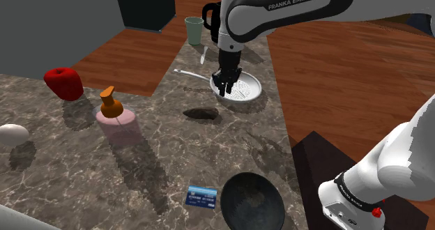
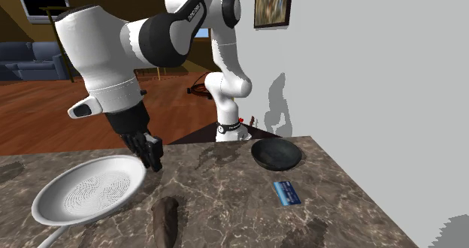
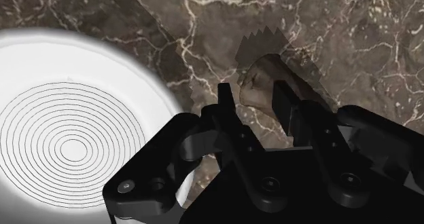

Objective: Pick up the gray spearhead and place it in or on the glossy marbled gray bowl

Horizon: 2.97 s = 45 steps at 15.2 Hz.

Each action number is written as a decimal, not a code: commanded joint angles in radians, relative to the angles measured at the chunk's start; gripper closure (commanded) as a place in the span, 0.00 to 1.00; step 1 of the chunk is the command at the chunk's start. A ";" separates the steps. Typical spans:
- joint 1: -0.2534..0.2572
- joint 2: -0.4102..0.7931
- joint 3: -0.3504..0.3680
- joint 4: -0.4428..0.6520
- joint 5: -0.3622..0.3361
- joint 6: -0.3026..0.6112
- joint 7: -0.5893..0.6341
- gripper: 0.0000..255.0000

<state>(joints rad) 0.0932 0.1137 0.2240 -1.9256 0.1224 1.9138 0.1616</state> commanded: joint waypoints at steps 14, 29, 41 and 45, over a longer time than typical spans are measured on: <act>0.039 0.077 0.056 -0.027 -0.102 0.224 -0.331 0.00; 0.075 0.200 0.094 -0.086 -0.211 0.508 -0.570 0.00; 0.075 0.200 0.094 -0.085 -0.212 0.508 -0.569 1.00; 0.073 0.191 0.096 -0.083 -0.207 0.496 -0.572 1.00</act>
<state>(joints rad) 0.1674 0.3090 0.3189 -2.0105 -0.0871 2.4165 -0.4090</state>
